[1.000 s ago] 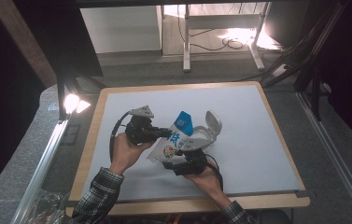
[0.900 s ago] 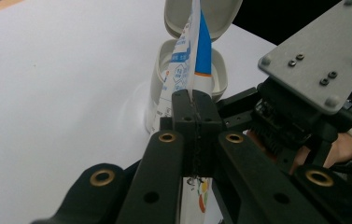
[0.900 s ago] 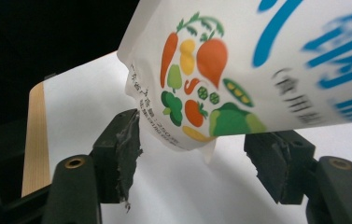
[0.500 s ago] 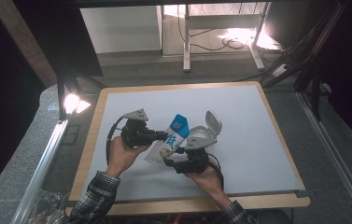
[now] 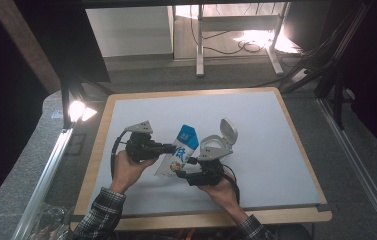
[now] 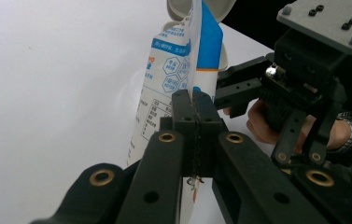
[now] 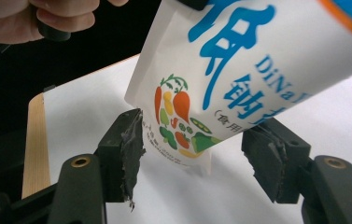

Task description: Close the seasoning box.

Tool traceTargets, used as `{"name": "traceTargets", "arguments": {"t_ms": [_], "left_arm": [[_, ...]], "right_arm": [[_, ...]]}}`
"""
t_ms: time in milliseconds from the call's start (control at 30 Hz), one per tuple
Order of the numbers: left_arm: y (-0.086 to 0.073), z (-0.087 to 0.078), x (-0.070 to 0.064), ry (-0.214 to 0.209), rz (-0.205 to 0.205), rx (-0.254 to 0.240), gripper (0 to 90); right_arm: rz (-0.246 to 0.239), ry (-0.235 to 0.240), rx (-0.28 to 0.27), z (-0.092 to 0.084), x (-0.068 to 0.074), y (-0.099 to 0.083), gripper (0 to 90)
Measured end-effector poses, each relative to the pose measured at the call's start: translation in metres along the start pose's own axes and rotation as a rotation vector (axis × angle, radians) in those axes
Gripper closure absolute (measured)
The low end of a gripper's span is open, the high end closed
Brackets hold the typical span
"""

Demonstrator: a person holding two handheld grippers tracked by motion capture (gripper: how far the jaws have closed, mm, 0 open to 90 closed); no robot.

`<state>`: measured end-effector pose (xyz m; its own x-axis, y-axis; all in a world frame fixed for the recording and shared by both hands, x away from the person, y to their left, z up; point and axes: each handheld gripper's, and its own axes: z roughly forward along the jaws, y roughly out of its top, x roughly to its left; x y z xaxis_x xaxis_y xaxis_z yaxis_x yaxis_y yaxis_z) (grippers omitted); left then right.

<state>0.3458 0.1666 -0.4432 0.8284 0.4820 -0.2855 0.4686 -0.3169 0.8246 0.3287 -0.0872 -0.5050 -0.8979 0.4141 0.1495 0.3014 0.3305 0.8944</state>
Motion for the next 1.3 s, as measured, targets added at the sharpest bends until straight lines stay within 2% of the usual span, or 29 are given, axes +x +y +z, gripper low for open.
{"name": "traceTargets", "arguments": {"t_ms": [300, 600, 867, 1300], "left_arm": [[-0.02, -0.011, 0.007, -0.008, -0.03, -0.043, 90.0], [-0.036, -0.027, 0.005, 0.014, -0.028, -0.052, 90.0], [-0.046, -0.036, -0.004, 0.056, 0.013, -0.039, 90.0], [-0.062, -0.046, -0.022, 0.134, 0.066, -0.022, 87.5]], "right_arm": [[-0.009, 0.006, 0.003, 0.003, 0.001, -0.001, 38.9], [-0.011, 0.001, 0.018, 0.002, 0.0, -0.002, 38.9], [-0.024, 0.0, 0.043, 0.003, 0.0, -0.005, 38.9], [-0.035, 0.003, 0.158, 0.001, -0.005, -0.018, 39.1]]}}
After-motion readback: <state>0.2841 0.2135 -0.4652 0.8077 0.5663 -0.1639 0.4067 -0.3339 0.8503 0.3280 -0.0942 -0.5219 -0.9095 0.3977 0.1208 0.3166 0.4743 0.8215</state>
